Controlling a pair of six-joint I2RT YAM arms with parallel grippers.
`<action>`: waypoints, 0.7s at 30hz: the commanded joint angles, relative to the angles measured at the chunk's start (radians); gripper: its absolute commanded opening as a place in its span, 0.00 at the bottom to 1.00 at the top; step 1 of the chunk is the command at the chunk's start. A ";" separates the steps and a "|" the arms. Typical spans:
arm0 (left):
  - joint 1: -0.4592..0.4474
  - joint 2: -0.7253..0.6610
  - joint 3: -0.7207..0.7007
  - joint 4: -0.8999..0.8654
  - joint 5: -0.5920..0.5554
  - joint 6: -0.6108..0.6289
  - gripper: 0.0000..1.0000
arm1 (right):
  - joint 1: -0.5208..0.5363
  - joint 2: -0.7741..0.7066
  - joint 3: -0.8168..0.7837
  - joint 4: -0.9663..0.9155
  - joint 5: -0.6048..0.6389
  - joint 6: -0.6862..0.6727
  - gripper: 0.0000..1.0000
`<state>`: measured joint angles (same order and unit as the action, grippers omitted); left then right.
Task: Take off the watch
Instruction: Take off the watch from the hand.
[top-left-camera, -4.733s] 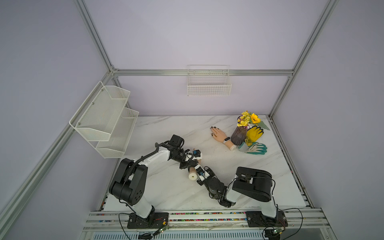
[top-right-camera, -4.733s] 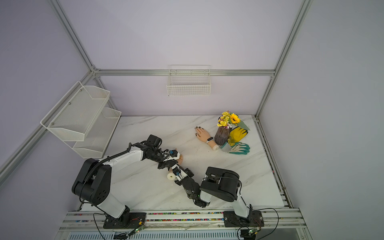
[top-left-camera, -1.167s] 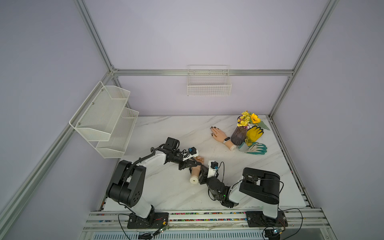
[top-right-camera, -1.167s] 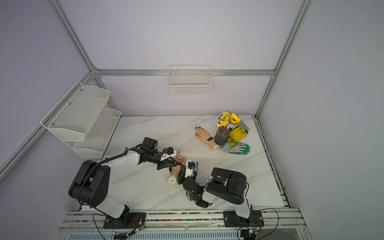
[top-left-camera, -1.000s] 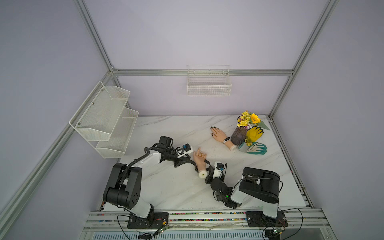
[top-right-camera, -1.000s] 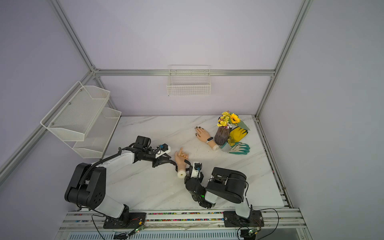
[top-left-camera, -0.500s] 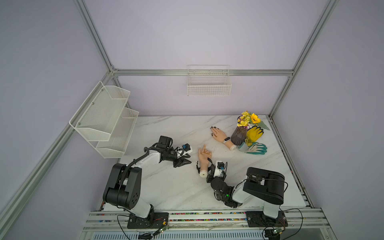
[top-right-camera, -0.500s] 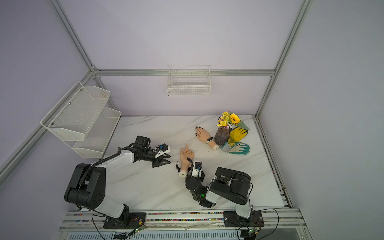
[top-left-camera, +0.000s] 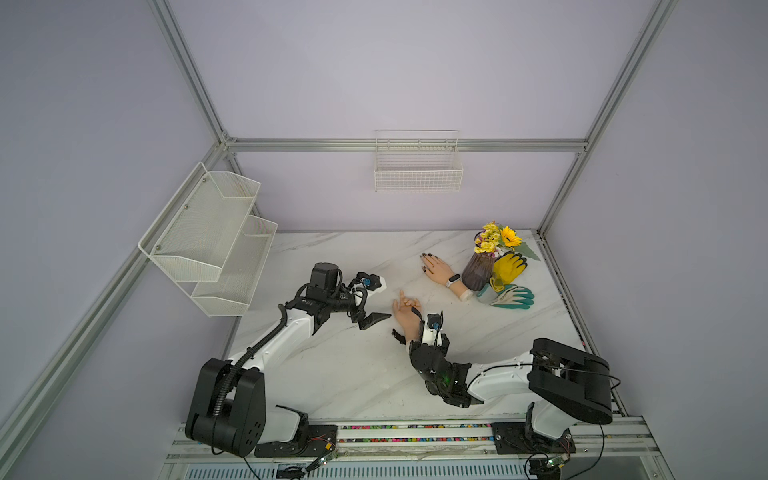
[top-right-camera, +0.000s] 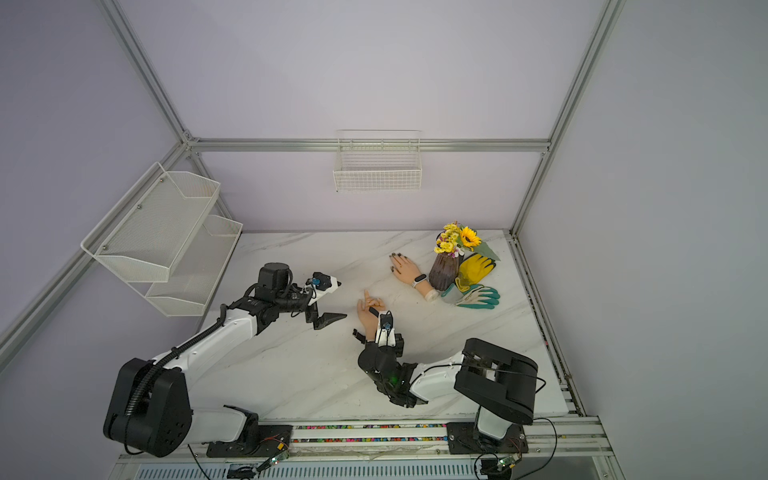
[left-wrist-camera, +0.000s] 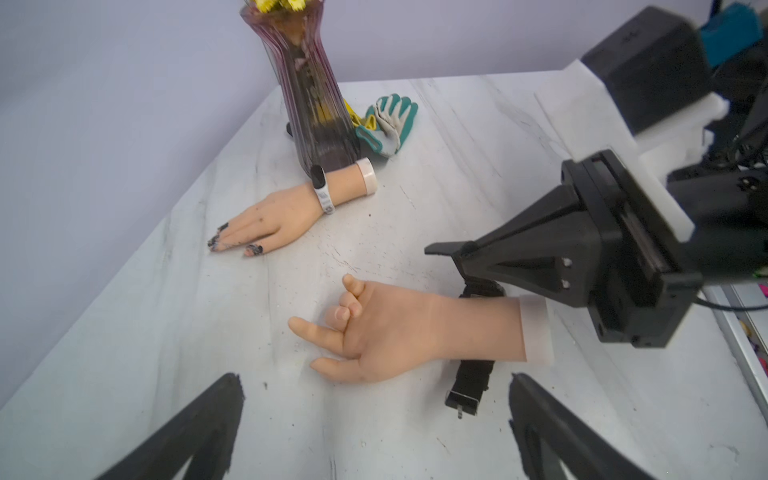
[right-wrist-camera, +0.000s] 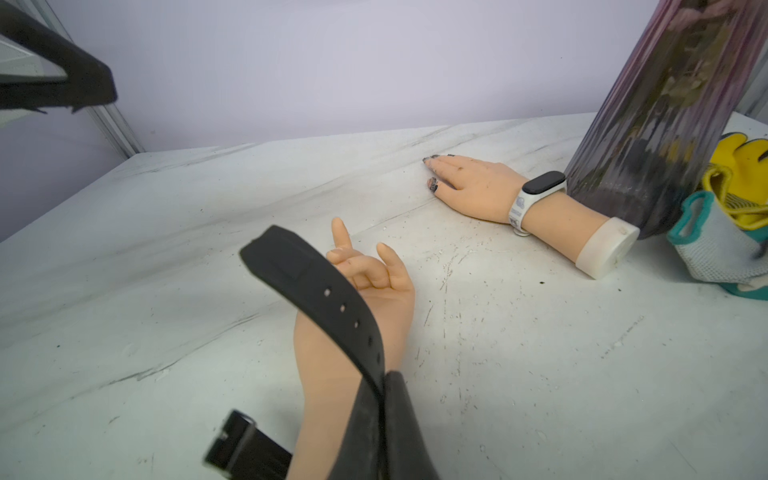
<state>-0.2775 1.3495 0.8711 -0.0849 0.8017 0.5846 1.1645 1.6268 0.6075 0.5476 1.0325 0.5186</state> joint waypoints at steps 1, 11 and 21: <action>-0.020 -0.023 -0.023 0.224 -0.090 -0.240 1.00 | 0.020 -0.052 0.078 -0.279 0.111 0.110 0.00; -0.077 -0.067 -0.026 0.364 -0.543 -0.556 1.00 | 0.046 0.148 0.522 -1.465 0.312 1.007 0.00; -0.080 -0.079 0.077 0.182 -0.893 -0.793 1.00 | 0.106 0.192 0.729 -1.565 0.345 1.058 0.00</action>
<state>-0.3542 1.2991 0.8997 0.1490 0.0700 -0.1028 1.2518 1.8687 1.2789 -0.9226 1.3067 1.4956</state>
